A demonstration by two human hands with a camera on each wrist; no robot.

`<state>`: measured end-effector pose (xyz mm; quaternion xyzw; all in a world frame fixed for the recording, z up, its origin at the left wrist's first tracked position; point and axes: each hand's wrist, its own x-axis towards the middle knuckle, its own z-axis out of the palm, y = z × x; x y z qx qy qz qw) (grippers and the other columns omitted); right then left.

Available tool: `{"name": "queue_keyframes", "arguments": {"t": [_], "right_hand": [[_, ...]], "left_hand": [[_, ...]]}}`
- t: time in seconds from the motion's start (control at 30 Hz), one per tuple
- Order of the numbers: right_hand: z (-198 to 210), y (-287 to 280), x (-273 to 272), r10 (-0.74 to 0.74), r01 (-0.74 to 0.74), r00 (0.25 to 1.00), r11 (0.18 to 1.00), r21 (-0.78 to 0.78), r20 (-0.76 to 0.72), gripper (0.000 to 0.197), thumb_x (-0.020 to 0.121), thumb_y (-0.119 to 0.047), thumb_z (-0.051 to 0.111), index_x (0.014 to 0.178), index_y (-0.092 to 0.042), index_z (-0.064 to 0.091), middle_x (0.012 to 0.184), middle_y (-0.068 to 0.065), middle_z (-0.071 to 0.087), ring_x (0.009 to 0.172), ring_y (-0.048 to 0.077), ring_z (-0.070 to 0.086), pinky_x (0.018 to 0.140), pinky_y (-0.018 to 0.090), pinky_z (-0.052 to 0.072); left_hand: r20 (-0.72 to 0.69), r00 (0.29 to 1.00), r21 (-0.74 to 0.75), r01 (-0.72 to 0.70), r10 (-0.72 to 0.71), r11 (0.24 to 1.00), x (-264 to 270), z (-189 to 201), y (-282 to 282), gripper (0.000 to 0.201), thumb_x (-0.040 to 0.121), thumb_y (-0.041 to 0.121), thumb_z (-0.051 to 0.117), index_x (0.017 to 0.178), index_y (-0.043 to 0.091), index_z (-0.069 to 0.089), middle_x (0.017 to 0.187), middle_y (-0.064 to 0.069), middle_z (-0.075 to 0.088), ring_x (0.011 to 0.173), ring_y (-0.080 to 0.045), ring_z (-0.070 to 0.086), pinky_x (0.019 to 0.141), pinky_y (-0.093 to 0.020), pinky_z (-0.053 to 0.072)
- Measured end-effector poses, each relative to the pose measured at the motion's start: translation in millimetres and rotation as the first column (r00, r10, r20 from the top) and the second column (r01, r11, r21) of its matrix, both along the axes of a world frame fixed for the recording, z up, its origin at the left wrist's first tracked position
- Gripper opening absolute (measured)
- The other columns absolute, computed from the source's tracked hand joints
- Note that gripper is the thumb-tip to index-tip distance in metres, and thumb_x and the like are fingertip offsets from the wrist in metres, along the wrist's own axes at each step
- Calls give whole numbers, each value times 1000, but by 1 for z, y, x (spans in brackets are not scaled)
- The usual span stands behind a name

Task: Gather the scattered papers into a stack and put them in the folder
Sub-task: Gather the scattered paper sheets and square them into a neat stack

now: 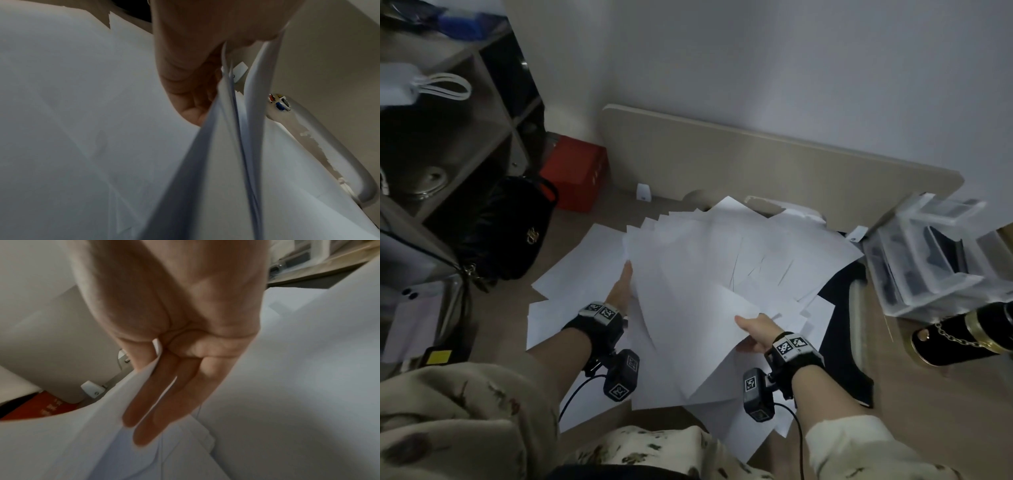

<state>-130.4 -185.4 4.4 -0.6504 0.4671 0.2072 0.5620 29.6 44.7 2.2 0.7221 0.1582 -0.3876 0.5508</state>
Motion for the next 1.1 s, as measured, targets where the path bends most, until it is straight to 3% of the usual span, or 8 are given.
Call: {"name": "queue_keyframes", "arguments": {"t": [0.2, 0.3, 0.4, 0.5, 0.63, 0.8, 0.9, 1.1], "right_hand": [[6, 3, 6, -72, 72, 997, 995, 62, 9, 31, 96, -23, 54, 112, 1, 42, 85, 8, 58, 71, 21, 60, 58, 31, 52], [-4, 11, 5, 93, -77, 994, 974, 212, -63, 66, 86, -48, 63, 127, 1, 44, 105, 12, 67, 77, 24, 70, 64, 31, 56], [-5, 12, 9, 267, -217, 954, 929, 300, -135, 78, 78, -71, 55, 123, -7, 49, 101, 10, 73, 70, 24, 72, 57, 26, 48], [-4, 3, 20, 87, -88, 995, 996, -30, -42, 51, 86, -58, 55, 95, -9, 58, 82, 7, 72, 54, 16, 65, 49, 24, 43], [-13, -18, 30, -137, 256, 951, 852, -457, 277, 19, 90, -28, 56, 90, -11, 64, 88, 3, 66, 88, 24, 62, 73, 29, 45], [-18, -26, 53, 26, -21, 1000, 876, -483, 4, 52, 91, -27, 54, 139, -11, 40, 136, 4, 52, 126, 28, 45, 100, 35, 36], [-18, -23, 64, 22, -41, 998, 925, -379, -54, 55, 92, -23, 50, 142, -8, 33, 142, 13, 44, 126, 32, 44, 98, 34, 38], [-18, -16, 71, 118, -266, 953, 765, -587, -278, 57, 84, -27, 52, 137, -11, 38, 144, 9, 32, 133, 30, 26, 107, 42, 26]], "left_hand": [[-44, 999, 15, 18, -18, 1000, 4, -14, -1, 106, 60, 91, 43, 142, 23, 39, 139, -10, 49, 121, -36, 51, 96, -54, 45], [44, 998, 124, 40, -46, 991, 12, -45, 5, 87, 59, 51, 81, 129, 9, 52, 125, -16, 60, 106, -39, 60, 87, -58, 51], [148, 984, 248, 59, -98, 967, 7, -34, 4, 48, 82, 16, 70, 125, 1, 55, 123, -18, 60, 110, -37, 58, 96, -48, 48], [208, 969, 324, 60, -133, 944, 11, -34, 5, 39, 84, 13, 64, 121, 1, 58, 119, -18, 62, 107, -35, 59, 94, -40, 49], [224, 959, 372, 79, -171, 925, 17, -36, 12, 44, 85, 16, 63, 127, 3, 55, 123, -17, 61, 110, -34, 58, 94, -38, 48], [223, 952, 400, 108, -211, 910, 19, -37, 15, 43, 87, 15, 62, 127, 1, 54, 124, -19, 60, 111, -35, 57, 92, -37, 47], [217, 950, 401, 121, -222, 908, 20, -36, 16, 43, 88, 15, 62, 127, 1, 54, 123, -19, 60, 111, -36, 58, 90, -36, 48], [217, 957, 367, 101, -191, 925, 23, -38, 24, 45, 84, 16, 65, 126, 2, 56, 123, -18, 61, 110, -34, 58, 96, -41, 49]]}}
